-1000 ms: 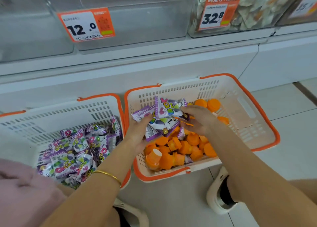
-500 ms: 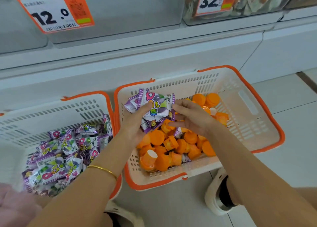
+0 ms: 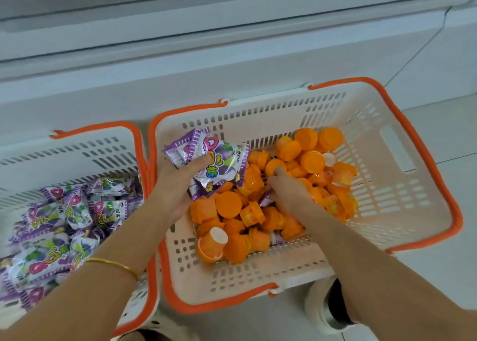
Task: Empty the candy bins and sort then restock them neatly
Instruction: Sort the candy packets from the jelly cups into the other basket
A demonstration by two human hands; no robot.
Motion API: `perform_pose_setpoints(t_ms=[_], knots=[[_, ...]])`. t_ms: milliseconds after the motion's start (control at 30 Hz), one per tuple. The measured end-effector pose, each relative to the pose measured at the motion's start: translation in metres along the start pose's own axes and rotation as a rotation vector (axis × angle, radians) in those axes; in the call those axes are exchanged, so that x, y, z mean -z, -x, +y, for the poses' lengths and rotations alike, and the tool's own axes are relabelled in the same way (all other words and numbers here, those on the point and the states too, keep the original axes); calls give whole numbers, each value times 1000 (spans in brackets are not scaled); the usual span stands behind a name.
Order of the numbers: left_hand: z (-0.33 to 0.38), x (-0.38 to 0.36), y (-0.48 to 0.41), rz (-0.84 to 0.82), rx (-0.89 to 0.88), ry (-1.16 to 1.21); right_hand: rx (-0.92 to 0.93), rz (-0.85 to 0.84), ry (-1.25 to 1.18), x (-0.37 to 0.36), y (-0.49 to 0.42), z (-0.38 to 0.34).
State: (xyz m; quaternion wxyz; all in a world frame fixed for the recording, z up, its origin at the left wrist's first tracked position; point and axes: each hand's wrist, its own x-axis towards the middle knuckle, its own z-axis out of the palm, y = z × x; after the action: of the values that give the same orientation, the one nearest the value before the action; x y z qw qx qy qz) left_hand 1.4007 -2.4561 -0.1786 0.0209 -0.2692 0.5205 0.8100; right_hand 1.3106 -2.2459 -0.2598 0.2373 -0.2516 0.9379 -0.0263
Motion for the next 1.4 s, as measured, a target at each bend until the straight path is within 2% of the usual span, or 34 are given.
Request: perform_pose_setpoints(t_ms=[167, 300, 400, 567, 667, 767, 833, 900, 1000, 1100, 1167, 1267, 1400], knots=[[8, -2, 9, 34, -36, 29, -26, 223, -315, 42, 9, 20], [28, 2, 24, 76, -121, 60, -18, 168, -1010, 101, 38, -6], [44, 20, 41, 187, -179, 88, 57, 178, -1261, 133, 54, -52], [69, 69, 86, 527, -195, 127, 136, 161, -1342, 143, 61, -156], [82, 102, 115, 733, -187, 91, 181, 40, -1328, 132, 62, -217], [86, 138, 131, 977, -226, -215, 212, -249, -1297, 118, 63, -252], [82, 146, 139, 1097, -235, -558, 202, -251, -1210, 115, 62, -247], [73, 137, 136, 1040, -292, -861, 126, -118, -1266, 116, 58, -217], [53, 97, 110, 701, -483, -1120, -68, 113, -1304, 111, 52, -148], [28, 56, 71, 372, -573, -1393, -203, 238, -1121, 91, 43, -87], [18, 40, 48, 250, -538, -1504, -231, 257, -953, 76, 32, -65], [8, 34, 19, 202, -496, -1624, -159, 213, -675, 54, 8, -59], [-2, 34, 7, 231, -534, -1689, 91, 162, -460, 32, -30, -78]])
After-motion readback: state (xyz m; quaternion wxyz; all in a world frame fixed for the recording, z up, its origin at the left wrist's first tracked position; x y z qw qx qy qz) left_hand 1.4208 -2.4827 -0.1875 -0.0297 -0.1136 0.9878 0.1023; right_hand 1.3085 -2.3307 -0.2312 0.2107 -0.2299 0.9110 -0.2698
